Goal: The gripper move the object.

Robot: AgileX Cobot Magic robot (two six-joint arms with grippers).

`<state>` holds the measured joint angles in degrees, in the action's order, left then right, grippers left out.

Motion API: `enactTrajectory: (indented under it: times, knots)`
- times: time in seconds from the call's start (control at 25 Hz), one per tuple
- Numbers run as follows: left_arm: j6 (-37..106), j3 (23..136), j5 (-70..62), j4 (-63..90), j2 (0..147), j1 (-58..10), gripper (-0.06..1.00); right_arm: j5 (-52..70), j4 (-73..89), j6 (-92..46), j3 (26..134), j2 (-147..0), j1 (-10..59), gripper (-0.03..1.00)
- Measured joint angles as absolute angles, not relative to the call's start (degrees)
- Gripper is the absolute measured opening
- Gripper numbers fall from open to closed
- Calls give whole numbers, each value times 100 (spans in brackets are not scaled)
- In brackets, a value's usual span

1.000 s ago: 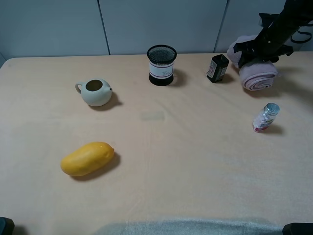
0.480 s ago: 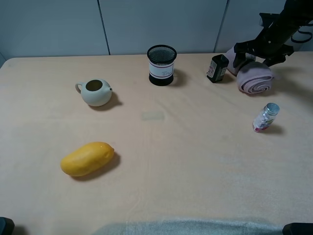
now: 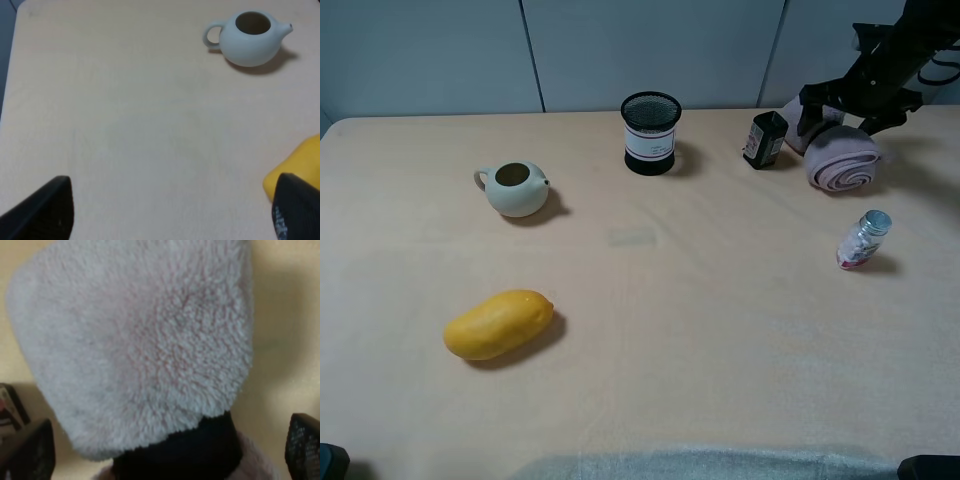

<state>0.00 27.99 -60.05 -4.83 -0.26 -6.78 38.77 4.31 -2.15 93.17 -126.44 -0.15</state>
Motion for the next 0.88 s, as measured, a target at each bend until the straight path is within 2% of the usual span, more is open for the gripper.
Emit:
enactTrajectory:
  times: [0.48, 0.88]
  knots:
    - [0, 2799, -6005, -483, -26, -678, 79, 4675, 408, -203, 9317, -11918, -15, 69]
    - [0, 2799, -6005, -483, -26, -678, 79, 5982, 403, -203, 9317, -10852, -15, 69]
